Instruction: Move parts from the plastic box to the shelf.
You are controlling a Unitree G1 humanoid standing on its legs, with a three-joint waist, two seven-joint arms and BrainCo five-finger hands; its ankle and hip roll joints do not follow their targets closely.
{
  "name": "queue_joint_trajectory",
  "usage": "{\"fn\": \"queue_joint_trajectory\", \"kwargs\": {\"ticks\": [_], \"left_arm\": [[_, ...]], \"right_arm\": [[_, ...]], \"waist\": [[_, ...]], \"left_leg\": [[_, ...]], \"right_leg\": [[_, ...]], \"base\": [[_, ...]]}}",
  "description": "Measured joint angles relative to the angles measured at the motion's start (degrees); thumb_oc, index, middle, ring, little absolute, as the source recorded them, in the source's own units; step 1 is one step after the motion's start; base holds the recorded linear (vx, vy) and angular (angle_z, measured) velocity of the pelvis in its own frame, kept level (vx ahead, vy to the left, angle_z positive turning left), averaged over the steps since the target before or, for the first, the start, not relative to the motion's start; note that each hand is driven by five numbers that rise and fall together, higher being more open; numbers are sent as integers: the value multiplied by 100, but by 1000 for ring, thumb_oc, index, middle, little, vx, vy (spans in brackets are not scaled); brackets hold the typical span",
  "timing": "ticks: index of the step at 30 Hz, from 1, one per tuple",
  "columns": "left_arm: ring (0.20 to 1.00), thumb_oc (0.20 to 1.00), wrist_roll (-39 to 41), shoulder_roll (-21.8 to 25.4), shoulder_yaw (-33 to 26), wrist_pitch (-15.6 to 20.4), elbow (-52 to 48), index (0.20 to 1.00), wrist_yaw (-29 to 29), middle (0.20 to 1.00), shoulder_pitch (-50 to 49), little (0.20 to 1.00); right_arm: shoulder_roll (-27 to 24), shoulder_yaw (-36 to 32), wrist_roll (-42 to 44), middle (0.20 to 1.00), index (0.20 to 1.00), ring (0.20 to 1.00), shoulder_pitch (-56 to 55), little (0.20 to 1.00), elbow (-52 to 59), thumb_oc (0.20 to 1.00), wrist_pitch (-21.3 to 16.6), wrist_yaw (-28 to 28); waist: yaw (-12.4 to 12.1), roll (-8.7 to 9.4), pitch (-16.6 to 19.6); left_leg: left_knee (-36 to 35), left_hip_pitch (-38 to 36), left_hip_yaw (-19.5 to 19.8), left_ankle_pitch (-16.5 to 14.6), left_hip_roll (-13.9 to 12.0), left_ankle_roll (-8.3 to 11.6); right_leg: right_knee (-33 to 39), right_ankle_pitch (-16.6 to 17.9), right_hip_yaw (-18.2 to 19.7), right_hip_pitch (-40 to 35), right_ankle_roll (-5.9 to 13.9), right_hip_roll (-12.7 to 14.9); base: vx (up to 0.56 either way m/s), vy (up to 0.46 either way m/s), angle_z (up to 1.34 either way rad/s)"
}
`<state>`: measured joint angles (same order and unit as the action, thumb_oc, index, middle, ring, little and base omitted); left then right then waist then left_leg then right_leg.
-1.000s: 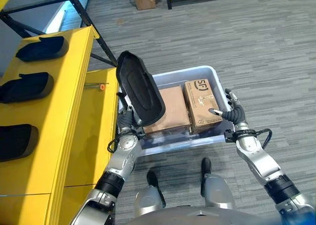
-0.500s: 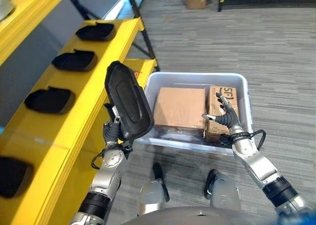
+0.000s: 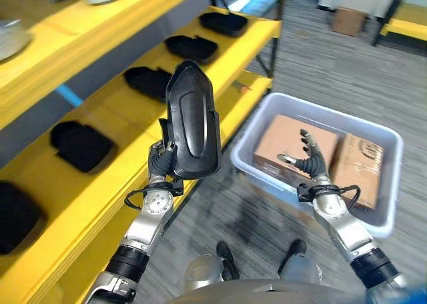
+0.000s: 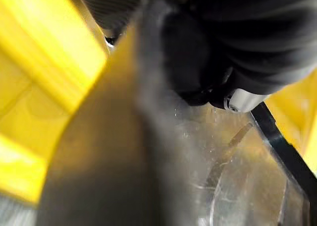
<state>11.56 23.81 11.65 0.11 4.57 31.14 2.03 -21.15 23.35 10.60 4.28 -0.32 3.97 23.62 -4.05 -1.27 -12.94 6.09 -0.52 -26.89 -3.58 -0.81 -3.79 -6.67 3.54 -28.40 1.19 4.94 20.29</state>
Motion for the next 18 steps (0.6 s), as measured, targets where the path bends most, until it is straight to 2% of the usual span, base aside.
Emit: {"fn": "queue_joint_trajectory", "kwargs": {"ticks": [2,5,8,11,13,14,15,16,17,18], "left_arm": [[200,200,-157,166,-211,3,-119,200,-2,200,-169,200],[200,200,-226,172,-349,-5,-131,200,-19,200,-282,200],[200,200,-381,165,-380,-7,-127,200,-213,200,-353,200],[200,200,-420,163,-379,-10,-125,200,-254,200,-319,200],[200,200,-419,130,-375,-21,-72,200,-278,200,-215,200],[200,200,-411,49,-326,-18,85,200,-356,200,-36,200],[200,200,-381,38,-245,-24,192,200,-392,200,116,200],[200,200,-380,40,-244,-24,189,200,-437,200,155,200],[200,200,-377,55,-249,-31,183,200,-458,200,112,200],[200,200,-377,63,-263,-51,130,200,-457,200,8,200]], "right_arm": [[110,98,-3,1000,1000,1000,43,1000,227,1000,-18,-94],[116,236,-12,1000,1000,1000,124,1000,396,1000,-26,-125],[222,265,-64,1000,1000,1000,225,1000,386,1000,-26,-131],[234,249,-72,1000,1000,1000,175,1000,380,1000,-29,-164],[165,145,-72,1000,1000,1000,53,1000,389,1000,-33,-228],[86,65,-71,1000,1000,1000,-109,1000,393,1000,-50,-227],[2,32,-69,1000,1000,1000,-256,1000,391,1000,-49,-224],[-41,5,-65,1000,1000,1000,-297,1000,386,1000,-49,-232],[-23,-74,-64,1000,1000,1000,-301,1000,373,1000,-61,-281],[-24,-119,-62,1000,1000,1000,-294,1000,372,1000,-65,-342]], "waist": [[-153,96,53],[-351,135,69],[-361,161,60],[-287,208,76],[-143,185,75],[60,108,76],[241,82,94],[313,127,105],[305,171,131],[283,251,180]], "left_leg": [[16,57,157,18,103,-40],[7,65,295,18,179,-45],[-85,75,455,-45,308,-75],[-175,62,688,-62,440,-120],[-297,54,1121,166,494,-373],[-373,59,1548,294,452,-398],[-538,64,1959,441,390,-331],[-749,23,2136,567,367,-325],[-893,-17,2204,658,374,-302],[-990,-72,2210,688,430,-282]], "right_leg": [[65,278,-113,-77,93,55],[77,388,-367,-209,115,137],[-6,435,-443,-266,186,279],[-51,526,-82,-300,305,371],[-472,501,482,-225,363,326],[-803,-40,1183,-150,428,21],[-824,-432,1975,-163,539,-539],[-859,-696,2233,-36,535,-909],[-791,-810,2467,153,446,-1289],[-704,-802,2402,245,387,-1476]], "base": [[-74,238,42],[-63,250,35],[4,195,33],[32,119,34],[101,37,92],[102,25,180],[100,20,188],[89,8,146],[104,-8,78],[90,-14,38]]}}
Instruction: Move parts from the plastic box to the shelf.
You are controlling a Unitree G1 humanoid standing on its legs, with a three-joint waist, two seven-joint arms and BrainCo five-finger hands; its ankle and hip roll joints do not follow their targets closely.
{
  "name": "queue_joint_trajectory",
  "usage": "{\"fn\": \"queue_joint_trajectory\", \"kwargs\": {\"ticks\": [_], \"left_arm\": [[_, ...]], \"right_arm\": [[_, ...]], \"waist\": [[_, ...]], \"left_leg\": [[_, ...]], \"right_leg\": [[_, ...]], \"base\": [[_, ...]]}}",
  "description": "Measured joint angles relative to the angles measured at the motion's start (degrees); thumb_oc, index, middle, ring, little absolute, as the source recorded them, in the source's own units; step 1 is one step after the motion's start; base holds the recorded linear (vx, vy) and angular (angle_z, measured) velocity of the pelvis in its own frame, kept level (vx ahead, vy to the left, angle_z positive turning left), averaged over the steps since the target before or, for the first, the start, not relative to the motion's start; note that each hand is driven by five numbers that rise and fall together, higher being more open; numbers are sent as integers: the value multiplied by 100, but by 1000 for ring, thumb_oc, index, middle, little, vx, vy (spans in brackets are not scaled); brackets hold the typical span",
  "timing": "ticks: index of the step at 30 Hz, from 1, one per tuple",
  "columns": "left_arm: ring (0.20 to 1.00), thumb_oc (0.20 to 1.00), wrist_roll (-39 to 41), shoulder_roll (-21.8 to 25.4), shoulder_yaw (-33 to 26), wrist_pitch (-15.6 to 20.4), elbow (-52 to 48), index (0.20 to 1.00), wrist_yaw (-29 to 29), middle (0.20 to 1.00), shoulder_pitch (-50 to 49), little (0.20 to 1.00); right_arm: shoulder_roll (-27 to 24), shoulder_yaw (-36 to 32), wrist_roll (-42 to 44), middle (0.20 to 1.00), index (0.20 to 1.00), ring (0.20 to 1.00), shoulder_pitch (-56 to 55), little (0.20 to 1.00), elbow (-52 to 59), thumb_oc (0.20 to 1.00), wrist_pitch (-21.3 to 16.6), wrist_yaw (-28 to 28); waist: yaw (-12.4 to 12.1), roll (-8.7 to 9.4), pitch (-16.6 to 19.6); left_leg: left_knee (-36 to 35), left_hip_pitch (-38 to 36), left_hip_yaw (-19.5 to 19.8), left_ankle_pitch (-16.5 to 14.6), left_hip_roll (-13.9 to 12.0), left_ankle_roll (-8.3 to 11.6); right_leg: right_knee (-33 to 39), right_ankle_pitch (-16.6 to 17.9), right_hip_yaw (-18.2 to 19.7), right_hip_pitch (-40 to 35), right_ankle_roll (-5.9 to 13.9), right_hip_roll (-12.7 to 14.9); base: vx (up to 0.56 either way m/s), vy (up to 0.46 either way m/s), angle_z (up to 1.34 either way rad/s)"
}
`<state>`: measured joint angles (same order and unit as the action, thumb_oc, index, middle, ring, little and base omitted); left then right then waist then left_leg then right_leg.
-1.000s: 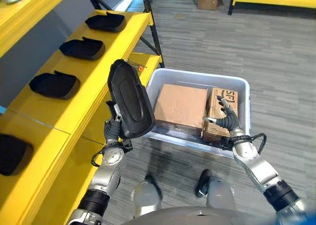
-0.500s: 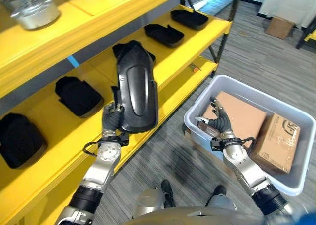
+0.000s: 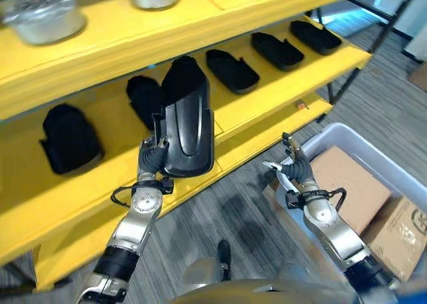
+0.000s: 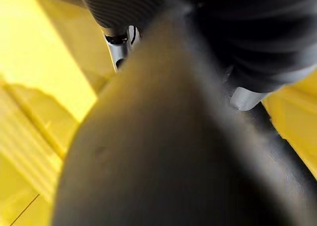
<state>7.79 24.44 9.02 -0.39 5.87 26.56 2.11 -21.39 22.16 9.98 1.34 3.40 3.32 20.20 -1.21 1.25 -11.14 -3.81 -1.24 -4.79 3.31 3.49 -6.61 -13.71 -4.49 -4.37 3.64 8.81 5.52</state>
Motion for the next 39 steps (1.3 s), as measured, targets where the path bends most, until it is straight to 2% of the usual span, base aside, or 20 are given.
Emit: {"fn": "queue_joint_trajectory", "kwargs": {"ticks": [1,2,14,15,17,18,20,23,24,25,26,28,29,30,31,32,33,35,36,39], "left_arm": [[200,200,4,-12,-5,-3,-103,200,-1,200,-227,200],[200,200,9,-98,1,-12,-253,200,-1,200,-480,200],[200,200,736,-351,438,-18,-317,200,-672,200,-544,200],[200,200,744,-337,503,-55,-240,200,-676,200,-349,200],[200,200,787,-371,696,-62,-90,200,-768,200,66,200],[200,200,874,-383,780,-60,-91,200,-785,200,98,200],[200,200,915,-455,896,-59,-100,200,-786,200,109,200],[200,200,1112,-417,852,-59,-96,200,-784,200,129,200],[200,200,1141,-301,800,-55,-102,200,-809,200,125,200],[200,200,1151,-167,779,-61,-91,200,-822,200,87,200],[200,200,1163,-78,770,-59,-99,200,-873,200,23,200],[200,200,1163,-167,794,-54,-98,200,-915,200,-41,200],[200,200,1162,-218,812,-44,-105,200,-923,200,-62,200],[200,200,1161,-326,812,-41,-105,200,-929,200,-97,200],[200,200,1160,-332,803,-40,-96,200,-931,200,-100,200],[200,200,1161,-260,736,-41,-69,200,-926,200,-47,200],[200,200,1166,-222,721,-46,2,200,-913,200,-33,200],[200,200,1162,-129,691,-47,-11,200,-893,200,-74,200],[200,200,1172,-10,603,-43,-39,200,-915,200,-126,200],[200,200,1182,159,423,-54,-108,200,-959,200,-333,200]], "right_arm": [[-2,-113,4,1000,1000,1000,-11,1000,-3,1000,-34,-128],[-8,-223,5,1000,1000,1000,-75,1000,-10,1000,-49,-210],[-293,-138,-8,1000,1000,1000,115,1000,-470,1000,-254,-428],[-454,-131,-13,1000,1000,1000,47,1000,-408,1000,-264,-440],[-674,-156,-40,1000,1000,1000,6,1000,-308,1000,-272,-394],[-707,-187,-147,1000,1000,1000,16,1000,-286,1000,-299,-364],[-748,-313,-272,1000,1000,1000,11,1000,-213,1000,-420,-303],[-794,-371,-299,1000,1000,1000,32,1000,-204,1000,-439,-337],[-743,-382,-290,1000,1000,1000,83,1000,-255,1000,-464,-465],[-657,-444,-287,1000,1000,1000,73,1000,-264,1000,-478,-540],[-702,-458,-286,1000,1000,1000,69,1000,-202,1000,-504,-592],[-808,-487,-286,1000,1000,1000,70,1000,-195,1000,-550,-643],[-893,-494,-286,1000,1000,1000,70,1000,-195,1000,-563,-653],[-1090,-489,-280,1000,1000,1000,72,1000,-161,1000,-560,-656],[-1114,-482,-279,1000,1000,1000,59,1000,-163,1000,-555,-662],[-849,-435,-259,1000,1000,1000,50,1000,-167,1000,-534,-656],[-704,-275,-239,1000,1000,1000,46,1000,-144,1000,-536,-690],[-619,-106,-239,1000,1000,1000,53,1000,-135,1000,-540,-745],[-561,-131,-262,1000,1000,1000,44,1000,-126,1000,-544,-721],[-460,-360,-518,1000,1000,1000,160,1000,-82,1000,-557,-641]], "waist": [[-2,38,29],[20,-47,63],[-109,-370,-8],[95,-304,-123],[497,-120,-240],[503,-152,-247],[629,-413,-281],[632,-409,-327],[612,-238,-427],[603,-220,-434],[590,-237,-420],[643,-346,-363],[661,-361,-354],[652,-523,-298],[664,-583,-254],[590,-309,-284],[469,-269,-276],[357,-426,-290],[244,-321,-187],[-32,-151,-128]], "left_leg": [[-30,-66,16,-8,74,13],[-38,-79,33,-27,75,34],[139,225,471,-9,-171,559],[372,357,-590,-543,-421,961],[1359,576,-2169,-776,-1014,797],[1508,545,-2103,-745,-1198,809],[1424,323,-1976,-243,-1369,817],[1065,256,-1834,-171,-991,699],[1264,312,-1366,-348,-960,808],[1568,399,-950,-542,-1290,1003],[1517,332,-737,-452,-1804,1170],[1395,313,-652,-288,-2369,1347],[1291,304,-649,-261,-2376,1326],[1231,241,-740,0,-2179,1104],[1151,171,-1000,-314,-2085,1576],[1167,153,-1011,-298,-1696,1640],[1211,183,-1002,-364,-1519,1503],[898,119,-858,-219,-1493,1238],[685,130,-751,-129,-1321,1169],[582,145,-744,-106,-1018,1102]], "right_leg": [[157,-109,-307,41,-323,-113],[260,-94,-364,2,-492,-137],[966,80,-760,-376,-775,-456],[1014,107,-1139,-522,-953,-247],[910,-18,-1702,-609,-1024,185],[790,-78,-1697,-606,-962,244],[279,-342,-1689,-504,-812,325],[-79,-413,-1497,-233,-665,668],[-16,-329,-1311,-242,-630,871],[48,-233,-1298,-317,-584,904],[86,-194,-1231,-328,-520,921],[103,-115,-1188,-316,-341,1076],[139,-28,-1127,-305,-161,1226],[273,161,-1074,-334,167,1370],[349,263,-1074,-408,349,1500],[403,457,-1052,-443,278,1842],[420,813,-1045,-438,72,1975],[-146,261,-1021,-286,107,1678],[108,65,-1114,-415,12,1257],[833,335,-1228,-720,-3,1357]], "base": [[72,-17,10],[37,-24,2],[28,-70,25],[3,29,114],[16,96,146],[-22,187,76],[0,244,22],[6,354,5],[2,448,-7],[-15,380,-18],[-19,450,-14],[-30,446,3],[-38,436,12],[-24,444,16],[-17,410,24],[-7,293,31],[-3,320,41],[-10,346,58],[-23,254,59],[-68,261,24]]}}
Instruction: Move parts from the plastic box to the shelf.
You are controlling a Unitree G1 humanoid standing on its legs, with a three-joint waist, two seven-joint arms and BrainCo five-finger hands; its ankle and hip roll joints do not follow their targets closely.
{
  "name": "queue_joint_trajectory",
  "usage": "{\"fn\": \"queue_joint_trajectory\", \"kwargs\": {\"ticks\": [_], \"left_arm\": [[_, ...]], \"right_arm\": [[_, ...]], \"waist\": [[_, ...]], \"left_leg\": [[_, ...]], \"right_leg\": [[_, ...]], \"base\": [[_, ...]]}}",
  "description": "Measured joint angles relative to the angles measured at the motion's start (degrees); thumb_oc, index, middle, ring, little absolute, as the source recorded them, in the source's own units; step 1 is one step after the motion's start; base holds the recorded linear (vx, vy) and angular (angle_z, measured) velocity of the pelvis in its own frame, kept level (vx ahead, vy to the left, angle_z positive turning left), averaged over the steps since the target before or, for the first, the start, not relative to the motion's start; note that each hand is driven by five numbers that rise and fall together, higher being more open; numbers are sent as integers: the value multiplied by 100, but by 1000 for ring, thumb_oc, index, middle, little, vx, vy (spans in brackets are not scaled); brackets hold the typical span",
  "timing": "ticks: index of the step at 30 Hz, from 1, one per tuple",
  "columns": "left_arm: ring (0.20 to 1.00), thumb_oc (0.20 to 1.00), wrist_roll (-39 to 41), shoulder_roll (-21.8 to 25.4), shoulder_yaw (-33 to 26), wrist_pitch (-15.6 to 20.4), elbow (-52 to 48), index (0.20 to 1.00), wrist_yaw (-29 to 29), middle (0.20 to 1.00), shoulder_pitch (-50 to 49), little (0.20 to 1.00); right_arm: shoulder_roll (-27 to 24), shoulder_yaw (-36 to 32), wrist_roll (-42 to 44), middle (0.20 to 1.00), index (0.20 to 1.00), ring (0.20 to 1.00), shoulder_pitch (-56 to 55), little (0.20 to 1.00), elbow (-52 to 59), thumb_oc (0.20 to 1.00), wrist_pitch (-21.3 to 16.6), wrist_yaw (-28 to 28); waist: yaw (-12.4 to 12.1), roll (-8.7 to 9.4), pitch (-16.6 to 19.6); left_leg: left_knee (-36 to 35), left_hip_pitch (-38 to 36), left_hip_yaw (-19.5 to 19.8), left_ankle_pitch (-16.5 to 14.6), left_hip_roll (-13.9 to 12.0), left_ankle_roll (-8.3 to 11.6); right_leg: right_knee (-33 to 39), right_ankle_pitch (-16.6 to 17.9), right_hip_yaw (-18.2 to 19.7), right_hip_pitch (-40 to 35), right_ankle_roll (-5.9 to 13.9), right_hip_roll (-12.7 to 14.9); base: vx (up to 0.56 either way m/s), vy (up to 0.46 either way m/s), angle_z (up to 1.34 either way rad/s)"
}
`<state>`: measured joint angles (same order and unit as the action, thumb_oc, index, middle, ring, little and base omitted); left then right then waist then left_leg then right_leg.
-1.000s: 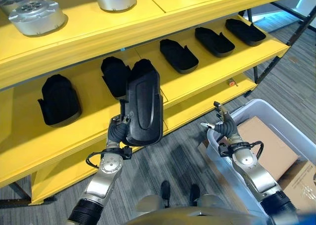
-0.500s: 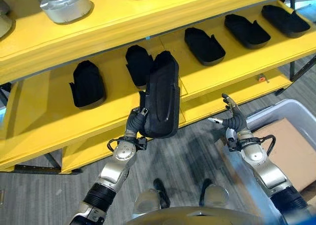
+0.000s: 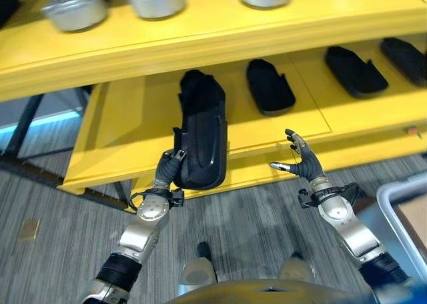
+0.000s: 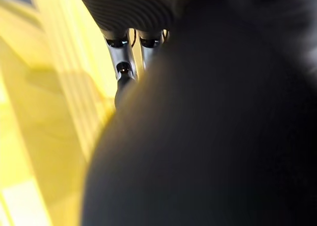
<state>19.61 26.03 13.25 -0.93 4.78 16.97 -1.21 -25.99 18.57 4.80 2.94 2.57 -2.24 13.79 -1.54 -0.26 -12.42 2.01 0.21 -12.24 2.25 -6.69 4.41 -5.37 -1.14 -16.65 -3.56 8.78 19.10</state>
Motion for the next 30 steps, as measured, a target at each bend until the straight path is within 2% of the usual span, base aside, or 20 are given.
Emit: {"fn": "queue_joint_trajectory", "kwargs": {"ticks": [2,3,5,7,9,12,13,14,15,16,17,19,21,23,26,30], "left_arm": [[200,200,-7,113,-169,-2,-11,200,-86,200,-118,200],[200,200,-25,122,-242,-2,-13,200,-146,200,-177,200],[200,200,-58,124,-260,-4,-21,200,-241,200,-235,200],[200,200,-82,134,-271,-4,-20,200,-347,200,-285,200],[200,200,-102,131,-364,-3,-22,200,-493,200,-368,200],[200,200,-117,160,-580,-2,-82,200,-569,200,-549,200],[200,200,-117,164,-757,15,-196,200,-584,200,-710,200],[200,200,-117,130,-770,5,-172,200,-588,200,-732,200],[200,200,-114,130,-725,7,-176,200,-625,200,-655,200],[200,200,-108,157,-679,9,-194,200,-664,200,-602,200],[200,200,-100,143,-665,9,-208,200,-663,200,-698,200],[200,200,-100,85,-628,9,-215,200,-652,200,-729,200],[200,200,-95,-43,-519,25,-243,200,-525,200,-653,200],[200,200,-88,-121,-292,24,-241,200,-534,200,-642,200],[200,200,-101,-412,-145,26,-260,200,-534,200,-673,200],[200,200,-98,-417,-148,25,-321,200,-374,200,-486,200]], "right_arm": [[79,8,-69,1000,1000,1000,-89,1000,194,1000,5,36],[89,-3,-109,1000,1000,1000,-100,1000,261,1000,9,43],[65,-47,-120,1000,1000,1000,-122,1000,325,1000,10,105],[92,-23,-167,1000,1000,1000,-129,1000,324,1000,12,113],[94,-12,-173,1000,1000,1000,-136,1000,324,1000,12,123],[148,14,-212,1000,1000,1000,-172,1000,323,1000,10,180],[252,12,-345,1000,1000,1000,-118,1000,323,1000,-3,229],[261,18,-390,1000,1000,1000,-117,1000,303,1000,-2,249],[230,17,-390,1000,1000,1000,-207,1000,305,1000,-5,323],[206,13,-398,1000,1000,1000,-287,1000,320,1000,-27,358],[167,2,-418,1000,1000,1000,-319,1000,326,1000,-138,411],[-75,-8,-620,1000,1000,1000,-339,1000,335,1000,-250,555],[-240,-30,-631,1000,1000,1000,-341,1000,310,1000,-405,795],[-231,-205,-770,1000,1000,1000,-507,1000,286,1000,-538,944],[-254,-512,-849,1000,1000,1000,-674,1000,283,1000,-701,1121],[-422,-492,-1051,1000,1000,1000,-680,1000,283,1000,-863,1217]], "waist": [[-90,207,20],[-129,283,-3],[-126,308,-17],[-158,306,-19],[-223,323,-27],[-489,389,2],[-587,435,-16],[-552,406,-49],[-383,303,-108],[-359,301,-104],[-350,351,-70],[-119,257,-66],[30,177,-69],[195,93,-56],[243,-159,90],[364,-208,120]], "left_leg": [[46,108,49,-4,84,-44],[139,219,85,-10,83,-50],[406,427,139,-177,80,-187],[447,477,93,-263,111,-234],[344,364,-82,-255,173,-333],[-152,54,-350,-184,304,-448],[-294,-23,-577,9,373,-559],[-417,-75,-632,8,389,-592],[-645,-240,-432,122,366,-733],[-759,-275,-480,197,338,-722],[-760,-329,-606,175,397,-689],[-733,-328,-617,188,392,-633],[-716,-315,-550,314,257,-515],[-726,-375,-369,322,198,-440],[-724,-463,-426,249,135,-332],[-660,-416,-450,231,130,-305]], "right_leg": [[69,131,-75,-12,20,74],[63,271,-126,3,-30,79],[63,512,-184,43,-181,103],[66,925,-200,106,-411,138],[68,1320,-341,121,-448,250],[13,1685,-879,267,-275,371],[-39,1916,-1265,439,3,425],[-67,2045,-1328,459,158,472],[-603,1259,-962,546,528,210],[-877,279,-890,588,284,-329],[-564,-14,-963,430,34,-509],[-193,-51,-901,281,-49,-669],[125,-91,-467,177,-140,-1055],[540,-47,-231,-183,-302,-1322],[759,-5,-195,-341,-370,-1416],[759,-21,-176,-343,-379,-1416]], "base": [[-143,305,17],[-143,300,24],[-92,248,19],[-65,243,4],[-22,190,-10],[-4,202,-44],[-24,233,-64],[37,215,-26],[79,157,8],[83,135,-3],[75,57,-22],[26,-34,-18],[153,-73,6],[169,-90,36],[120,-101,0],[86,-106,2]]}}
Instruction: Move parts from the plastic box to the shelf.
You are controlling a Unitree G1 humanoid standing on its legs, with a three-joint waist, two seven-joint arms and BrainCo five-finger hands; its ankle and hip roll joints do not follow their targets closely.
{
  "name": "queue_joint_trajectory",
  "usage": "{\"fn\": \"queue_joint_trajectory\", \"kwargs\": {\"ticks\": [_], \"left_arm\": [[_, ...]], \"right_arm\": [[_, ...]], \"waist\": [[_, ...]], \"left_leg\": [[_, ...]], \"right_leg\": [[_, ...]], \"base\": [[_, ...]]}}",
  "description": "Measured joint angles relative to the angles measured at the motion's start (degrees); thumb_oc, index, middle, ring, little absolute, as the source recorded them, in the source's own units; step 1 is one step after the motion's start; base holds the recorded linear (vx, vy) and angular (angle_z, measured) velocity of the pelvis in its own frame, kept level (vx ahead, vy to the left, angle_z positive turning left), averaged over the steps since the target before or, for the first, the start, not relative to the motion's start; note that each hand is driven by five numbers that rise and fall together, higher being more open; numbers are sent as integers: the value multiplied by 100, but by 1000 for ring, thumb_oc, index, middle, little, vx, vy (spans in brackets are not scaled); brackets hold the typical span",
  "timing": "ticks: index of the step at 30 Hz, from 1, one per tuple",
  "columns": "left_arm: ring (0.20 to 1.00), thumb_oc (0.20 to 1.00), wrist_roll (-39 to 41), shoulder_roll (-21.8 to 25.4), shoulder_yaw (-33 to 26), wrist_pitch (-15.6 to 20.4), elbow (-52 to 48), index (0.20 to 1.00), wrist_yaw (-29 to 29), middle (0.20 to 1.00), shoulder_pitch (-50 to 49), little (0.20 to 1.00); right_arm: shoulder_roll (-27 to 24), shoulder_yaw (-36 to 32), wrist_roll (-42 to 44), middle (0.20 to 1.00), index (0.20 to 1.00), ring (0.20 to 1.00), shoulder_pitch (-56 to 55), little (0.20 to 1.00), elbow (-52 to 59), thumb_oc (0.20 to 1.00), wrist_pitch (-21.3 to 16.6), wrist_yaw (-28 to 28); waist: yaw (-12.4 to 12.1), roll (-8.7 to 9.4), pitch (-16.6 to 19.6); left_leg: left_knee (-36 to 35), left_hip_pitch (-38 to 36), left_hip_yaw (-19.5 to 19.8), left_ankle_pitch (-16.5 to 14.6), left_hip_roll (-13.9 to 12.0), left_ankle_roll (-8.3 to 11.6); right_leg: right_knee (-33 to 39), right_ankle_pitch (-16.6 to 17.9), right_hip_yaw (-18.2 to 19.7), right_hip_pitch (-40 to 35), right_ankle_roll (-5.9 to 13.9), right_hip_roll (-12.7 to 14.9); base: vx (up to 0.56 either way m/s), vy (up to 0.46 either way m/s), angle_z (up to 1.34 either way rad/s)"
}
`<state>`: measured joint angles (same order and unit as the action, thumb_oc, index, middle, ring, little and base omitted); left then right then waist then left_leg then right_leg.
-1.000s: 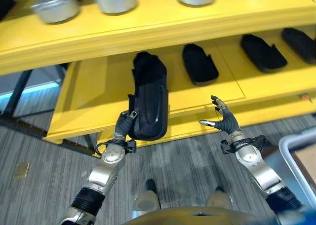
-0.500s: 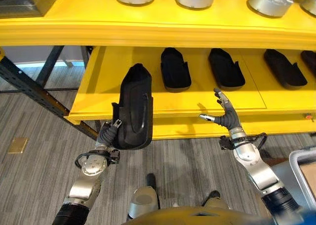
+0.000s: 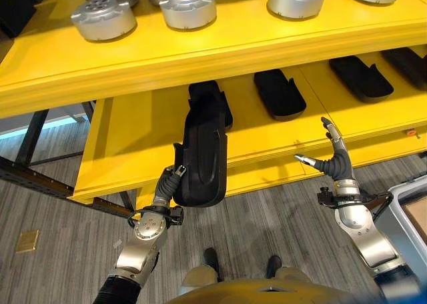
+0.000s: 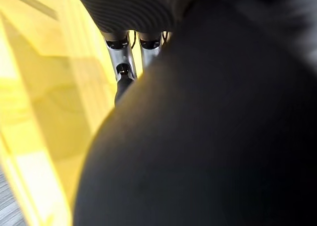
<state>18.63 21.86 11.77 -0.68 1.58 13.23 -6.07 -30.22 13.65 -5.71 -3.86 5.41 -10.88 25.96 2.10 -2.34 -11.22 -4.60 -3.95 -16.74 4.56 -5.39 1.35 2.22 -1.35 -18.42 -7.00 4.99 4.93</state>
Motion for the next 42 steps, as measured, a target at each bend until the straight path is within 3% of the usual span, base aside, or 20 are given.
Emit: {"fn": "queue_joint_trajectory", "kwargs": {"ticks": [6,7,8,9,10,11,14,15,16,17,18,19,20,21,22,23,26,29,35,42], "left_arm": [[200,200,47,0,-4,-23,0,200,343,200,72,200],[200,200,55,-2,-2,-24,1,200,355,200,99,200],[200,200,72,57,9,-34,3,200,450,200,298,200],[200,200,82,113,17,-54,2,200,515,200,309,200],[200,200,82,133,17,-92,2,200,552,200,299,200],[200,200,83,144,19,-113,2,200,551,200,293,200],[200,200,109,144,46,-112,16,200,550,200,278,200],[200,200,165,145,73,-61,76,200,550,200,293,200],[200,200,262,146,78,18,164,200,554,200,291,200],[200,200,332,141,125,67,314,200,562,200,341,200],[200,200,333,116,190,99,452,200,561,200,412,200],[200,200,335,89,264,101,487,200,573,200,435,200],[200,200,333,70,426,136,484,200,594,200,427,200],[200,200,315,32,531,182,465,200,584,200,494,200],[200,200,305,30,539,249,567,200,582,200,745,200],[200,200,273,103,508,258,508,200,657,200,805,200],[200,200,259,427,485,259,176,200,711,200,659,200],[200,200,194,465,276,253,183,200,716,200,341,200],[200,200,-135,331,155,211,135,200,715,200,91,200],[200,200,-123,161,27,78,149,200,1020,200,477,200]], "right_arm": [[-8,53,-242,1000,1000,1000,138,1000,17,1000,-161,147],[-20,60,-241,1000,1000,1000,170,1000,8,1000,-191,159],[-2,92,-241,1000,1000,1000,335,1000,0,1000,-204,170],[-22,135,-241,1000,1000,1000,538,1000,11,1000,-222,174],[-18,127,-236,1000,1000,1000,597,1000,12,1000,-222,174],[-28,101,-225,1000,1000,1000,597,1000,17,1000,-228,173],[-248,-30,-157,1000,1000,1000,479,1000,31,1000,-317,138],[-321,-138,-48,1000,1000,1000,325,1000,71,1000,-341,119],[-386,-194,17,1000,1000,1000,240,1000,109,1000,-343,111],[-440,-285,57,1000,1000,1000,129,1000,156,1000,-412,114],[-459,-362,64,1000,1000,1000,56,1000,161,1000,-450,119],[-491,-433,87,1000,1000,1000,-12,1000,204,1000,-473,136],[-581,-470,78,1000,1000,1000,-56,1000,255,1000,-555,193],[-735,-437,68,1000,1000,1000,9,1000,279,1000,-582,300],[-555,-273,50,1000,1000,1000,140,1000,88,1000,-546,364],[-442,44,45,1000,1000,1000,90,1000,-30,1000,-554,320],[-250,-71,58,1000,1000,1000,92,1000,-26,1000,-656,320],[-47,-252,106,1000,1000,1000,101,1000,194,1000,-712,151],[-57,-213,215,1000,1000,1000,86,1000,394,1000,-707,-65],[-132,296,203,1000,1000,1000,403,1000,494,1000,-709,-395]], "waist": [[23,22,-13],[31,36,-34],[11,262,-197],[16,347,-230],[56,347,-236],[183,284,-218],[342,170,-282],[360,182,-344],[349,132,-333],[413,161,-352],[470,185,-366],[514,228,-387],[537,102,-363],[642,-191,-365],[679,-207,-449],[478,-67,-456],[319,146,-391],[263,460,-206],[33,539,-159],[-129,670,-258]], "left_leg": [[406,176,-211,-4,7,3],[659,308,-218,4,-51,35],[1626,838,-195,82,-160,221],[2084,1015,-437,89,-333,275],[2277,1000,-645,-181,-510,30],[2281,900,-677,-345,-658,9],[1209,390,-88,-241,-926,309],[808,291,110,-111,-1250,513],[696,311,141,3,-1608,681],[743,446,37,40,-1937,709],[885,546,-174,54,-2024,706],[979,564,-340,62,-2014,678],[957,475,-343,89,-1860,643],[892,381,-333,142,-1623,552],[898,165,-503,-1,-1117,840],[702,95,-577,-53,-900,696],[526,85,-476,52,-711,609],[384,-1,-454,67,-676,632],[348,106,-288,186,-1006,766],[487,327,-174,209,-1124,771]], "right_leg": [[-43,-81,-19,-13,7,77],[-165,-158,-65,74,-78,96],[-614,-417,-21,308,-316,315],[-729,-344,-7,403,-512,376],[-758,-331,8,416,-520,353],[-804,-334,35,393,-530,344],[-994,-322,332,568,-488,341],[-1067,-341,453,664,-491,375],[-1205,-413,523,806,-452,438],[-1387,-473,567,923,-388,634],[-1473,-490,536,953,-346,801],[-1520,-452,649,972,-162,1081],[-1460,-268,719,942,212,1335],[-1432,-123,745,904,481,1458],[-1453,26,849,815,694,1856],[-1553,-190,771,907,696,1644],[-1131,50,642,652,483,1521],[-693,198,539,353,670,1477],[-297,308,333,163,687,1090],[-297,324,284,266,662,986]], "base": [[32,-118,4],[4,-92,21],[-18,67,2],[-44,165,-17],[-12,261,-27],[54,314,-19],[35,424,-29],[-3,542,-38],[-12,413,-34],[-21,459,-11],[-22,414,6],[-19,499,-4],[-9,419,-14],[25,416,-10],[50,378,-6],[42,298,18],[37,181,17],[61,88,10],[32,-46,7],[15,-89,4]]}}
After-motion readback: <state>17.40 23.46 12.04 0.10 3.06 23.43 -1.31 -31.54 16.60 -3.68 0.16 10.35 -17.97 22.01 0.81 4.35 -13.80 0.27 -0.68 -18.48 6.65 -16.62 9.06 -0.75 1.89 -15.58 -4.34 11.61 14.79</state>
